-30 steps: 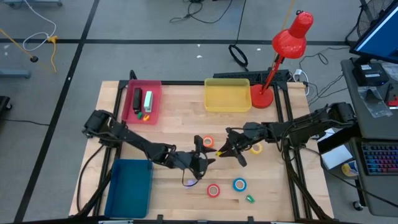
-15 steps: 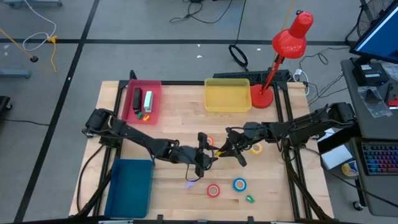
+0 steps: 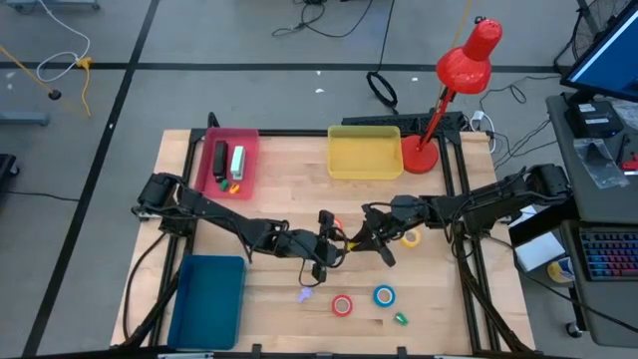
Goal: Pick and place Stapler, Stapler remover, tape
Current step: Put the yellow stapler into the pink bin
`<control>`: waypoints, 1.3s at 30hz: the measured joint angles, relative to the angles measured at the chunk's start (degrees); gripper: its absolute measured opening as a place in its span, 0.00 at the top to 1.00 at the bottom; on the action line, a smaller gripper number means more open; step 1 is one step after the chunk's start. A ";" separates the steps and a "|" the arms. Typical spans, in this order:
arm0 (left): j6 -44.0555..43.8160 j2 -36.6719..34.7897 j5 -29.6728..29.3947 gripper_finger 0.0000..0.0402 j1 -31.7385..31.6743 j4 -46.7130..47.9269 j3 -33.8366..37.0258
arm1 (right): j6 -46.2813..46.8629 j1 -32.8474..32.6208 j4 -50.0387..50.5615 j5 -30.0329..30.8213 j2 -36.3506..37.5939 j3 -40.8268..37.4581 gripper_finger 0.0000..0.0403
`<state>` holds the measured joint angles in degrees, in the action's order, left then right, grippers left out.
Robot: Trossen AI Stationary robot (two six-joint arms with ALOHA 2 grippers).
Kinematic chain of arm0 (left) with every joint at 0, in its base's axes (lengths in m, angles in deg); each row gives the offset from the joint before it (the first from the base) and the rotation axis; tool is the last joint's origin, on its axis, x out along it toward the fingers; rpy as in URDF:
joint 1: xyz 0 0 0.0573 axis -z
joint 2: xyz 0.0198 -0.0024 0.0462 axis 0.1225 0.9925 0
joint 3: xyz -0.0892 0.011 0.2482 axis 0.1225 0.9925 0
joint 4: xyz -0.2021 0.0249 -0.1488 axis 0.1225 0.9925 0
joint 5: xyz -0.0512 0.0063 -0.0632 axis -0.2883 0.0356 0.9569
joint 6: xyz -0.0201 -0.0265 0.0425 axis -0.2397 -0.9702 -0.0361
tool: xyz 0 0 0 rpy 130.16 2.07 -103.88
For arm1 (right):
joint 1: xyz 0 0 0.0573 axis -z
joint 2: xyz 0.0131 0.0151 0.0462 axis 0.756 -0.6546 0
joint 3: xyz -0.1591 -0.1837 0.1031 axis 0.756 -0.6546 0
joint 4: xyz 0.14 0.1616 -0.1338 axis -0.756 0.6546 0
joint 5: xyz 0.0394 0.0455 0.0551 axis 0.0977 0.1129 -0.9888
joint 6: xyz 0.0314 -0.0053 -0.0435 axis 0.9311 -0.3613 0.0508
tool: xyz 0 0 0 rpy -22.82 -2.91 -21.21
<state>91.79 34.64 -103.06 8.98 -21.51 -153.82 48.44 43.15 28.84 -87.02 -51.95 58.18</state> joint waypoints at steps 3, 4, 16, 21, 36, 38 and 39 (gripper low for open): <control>-0.10 0.00 0.90 0.76 -0.22 -0.05 0.00 | 0.12 -0.02 0.05 -0.24 0.00 0.00 0.86; -0.17 0.00 1.43 0.78 -0.29 -0.17 0.00 | 0.19 -0.02 0.05 -0.47 0.00 0.00 0.86; -0.54 0.00 2.30 0.82 -0.29 -0.75 0.00 | 0.77 -0.02 0.09 -1.35 0.00 0.00 0.86; 2.55 0.00 2.27 0.78 0.11 -1.59 0.03 | 1.36 -0.04 0.03 -1.42 0.00 0.00 0.86; 4.57 -0.07 2.30 0.71 0.63 -2.47 -0.04 | 2.05 1.40 0.37 -1.09 -0.08 0.02 0.86; 4.55 -0.09 2.27 0.73 0.63 -1.85 -0.05 | 2.34 1.40 0.42 -1.13 -0.10 0.02 0.86; 4.57 -0.09 2.29 0.74 0.63 -1.50 -0.11 | 2.38 1.40 0.42 -1.18 -0.11 0.02 0.86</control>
<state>96.36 34.55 -100.76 9.61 -23.01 -153.93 50.82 44.55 29.26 -88.20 -52.05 58.20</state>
